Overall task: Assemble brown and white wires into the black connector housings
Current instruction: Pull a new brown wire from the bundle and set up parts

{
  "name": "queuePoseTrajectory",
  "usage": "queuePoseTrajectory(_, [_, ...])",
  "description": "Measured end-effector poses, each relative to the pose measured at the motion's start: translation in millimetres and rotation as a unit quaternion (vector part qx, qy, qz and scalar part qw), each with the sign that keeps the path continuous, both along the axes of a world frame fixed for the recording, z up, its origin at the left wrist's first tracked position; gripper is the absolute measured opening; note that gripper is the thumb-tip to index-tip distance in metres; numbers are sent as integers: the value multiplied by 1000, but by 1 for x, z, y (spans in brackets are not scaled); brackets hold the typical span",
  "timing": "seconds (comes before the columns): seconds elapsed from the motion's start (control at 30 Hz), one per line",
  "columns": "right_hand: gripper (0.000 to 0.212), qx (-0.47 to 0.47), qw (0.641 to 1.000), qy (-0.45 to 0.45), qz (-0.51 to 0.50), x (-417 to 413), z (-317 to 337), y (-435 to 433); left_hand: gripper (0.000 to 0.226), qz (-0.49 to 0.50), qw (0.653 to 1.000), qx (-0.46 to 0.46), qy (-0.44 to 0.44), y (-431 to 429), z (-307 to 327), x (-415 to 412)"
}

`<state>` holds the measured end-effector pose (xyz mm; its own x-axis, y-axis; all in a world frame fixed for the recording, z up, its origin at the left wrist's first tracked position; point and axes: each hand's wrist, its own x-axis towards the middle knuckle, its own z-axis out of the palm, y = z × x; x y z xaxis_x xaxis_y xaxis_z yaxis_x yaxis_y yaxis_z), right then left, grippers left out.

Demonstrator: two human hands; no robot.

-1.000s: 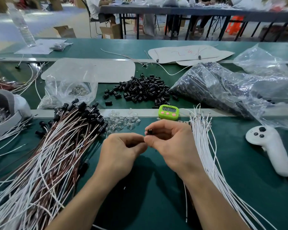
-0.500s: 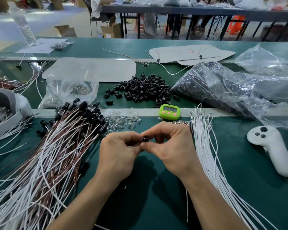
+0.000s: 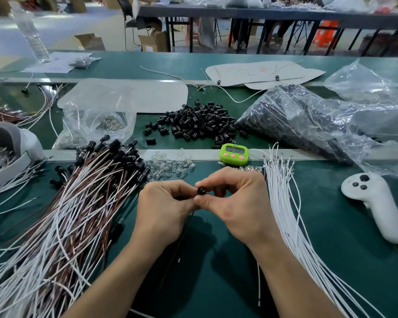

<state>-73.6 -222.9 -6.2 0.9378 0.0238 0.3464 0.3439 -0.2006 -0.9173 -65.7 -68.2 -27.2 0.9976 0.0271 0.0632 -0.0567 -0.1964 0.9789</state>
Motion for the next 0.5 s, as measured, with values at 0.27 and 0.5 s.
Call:
queuePoseTrajectory(0.27, [29, 16, 1000, -20, -9, -7, 5, 2, 9, 11, 997, 75, -19, 1, 2, -3])
queuePoseTrajectory(0.5, [27, 15, 999, -2, -35, -9, 5, 4, 4, 5, 992, 126, -15, -2, 5, -3])
